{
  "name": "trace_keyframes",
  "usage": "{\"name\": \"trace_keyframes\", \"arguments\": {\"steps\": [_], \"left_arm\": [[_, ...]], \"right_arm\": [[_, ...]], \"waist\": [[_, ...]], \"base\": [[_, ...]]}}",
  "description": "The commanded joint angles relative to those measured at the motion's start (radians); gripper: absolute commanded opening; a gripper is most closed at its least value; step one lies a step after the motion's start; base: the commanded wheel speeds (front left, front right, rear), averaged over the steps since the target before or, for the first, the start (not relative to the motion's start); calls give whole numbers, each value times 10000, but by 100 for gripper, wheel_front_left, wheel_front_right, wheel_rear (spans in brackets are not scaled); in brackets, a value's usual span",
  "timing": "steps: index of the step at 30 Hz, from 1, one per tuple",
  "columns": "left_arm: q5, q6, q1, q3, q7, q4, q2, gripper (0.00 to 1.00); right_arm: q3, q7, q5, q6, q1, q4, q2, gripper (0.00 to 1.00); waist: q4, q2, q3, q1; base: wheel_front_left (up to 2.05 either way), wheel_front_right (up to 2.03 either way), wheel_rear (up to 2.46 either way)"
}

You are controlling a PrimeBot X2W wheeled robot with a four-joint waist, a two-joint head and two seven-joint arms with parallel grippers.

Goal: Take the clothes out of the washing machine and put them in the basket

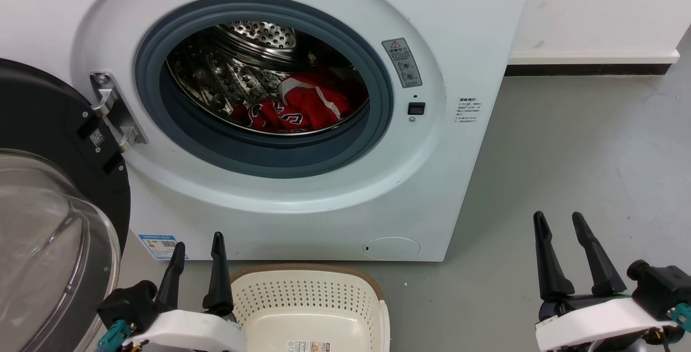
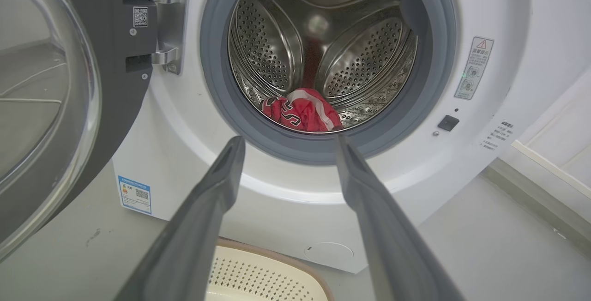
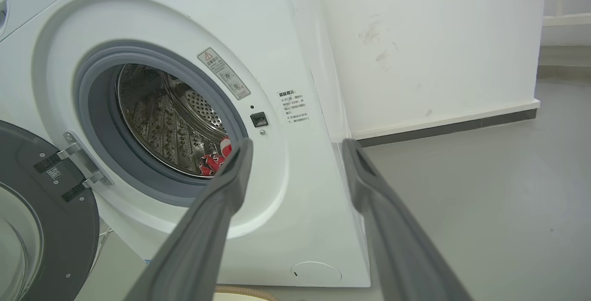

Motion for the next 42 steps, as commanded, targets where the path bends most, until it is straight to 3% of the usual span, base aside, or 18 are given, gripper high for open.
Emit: {"name": "trace_keyframes", "arguments": {"steps": [1, 42], "left_arm": [[233, 54, 3, -40, -85, -123, 39, 100], [3627, -19, 655, 13, -948, -116, -200, 100]], "right_arm": [[34, -85, -234, -2, 79, -165, -3, 100], [307, -950, -3675, -4, 648, -580, 7, 100]], "waist": [[1, 0, 4, 0], [-18, 0, 24, 0]], "base": [[0, 0, 0], [0, 0, 0]]}}
